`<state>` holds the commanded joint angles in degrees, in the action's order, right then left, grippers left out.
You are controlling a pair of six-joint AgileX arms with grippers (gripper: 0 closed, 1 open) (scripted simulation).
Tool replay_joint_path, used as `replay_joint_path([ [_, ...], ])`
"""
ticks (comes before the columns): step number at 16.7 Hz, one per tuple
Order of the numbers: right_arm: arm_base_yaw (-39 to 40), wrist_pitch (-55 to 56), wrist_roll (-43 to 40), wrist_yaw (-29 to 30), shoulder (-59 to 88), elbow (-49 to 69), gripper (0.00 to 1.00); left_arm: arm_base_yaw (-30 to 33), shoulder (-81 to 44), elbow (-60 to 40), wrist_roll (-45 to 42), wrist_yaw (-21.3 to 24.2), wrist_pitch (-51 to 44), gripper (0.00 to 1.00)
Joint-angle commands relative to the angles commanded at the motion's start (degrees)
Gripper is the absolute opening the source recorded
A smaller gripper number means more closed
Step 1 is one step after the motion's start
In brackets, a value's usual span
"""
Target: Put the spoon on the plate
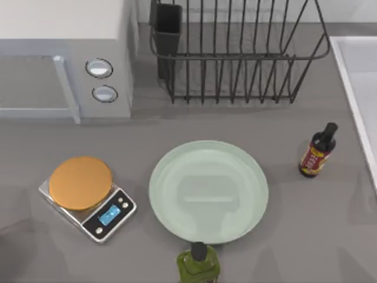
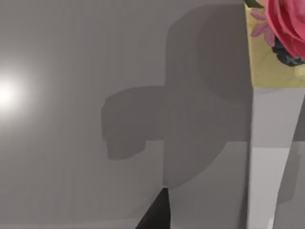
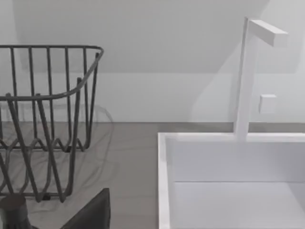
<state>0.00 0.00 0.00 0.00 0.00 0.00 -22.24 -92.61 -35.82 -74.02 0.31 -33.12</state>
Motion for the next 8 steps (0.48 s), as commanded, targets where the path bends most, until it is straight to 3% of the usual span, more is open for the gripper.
replay_joint_path([
  [6,0.0,0.0,0.0,0.0,0.0,0.0,1.0,0.0,0.0,0.0,0.0,0.0,0.0,0.0],
  [7,0.0,0.0,0.0,0.0,0.0,0.0,1.0,0.1,3.9,-2.4,1.5,0.4,-6.2,0.0],
  [8,0.0,0.0,0.0,0.0,0.0,0.0,1.0,0.1,3.9,-2.5,1.5,0.4,-6.3,0.0],
])
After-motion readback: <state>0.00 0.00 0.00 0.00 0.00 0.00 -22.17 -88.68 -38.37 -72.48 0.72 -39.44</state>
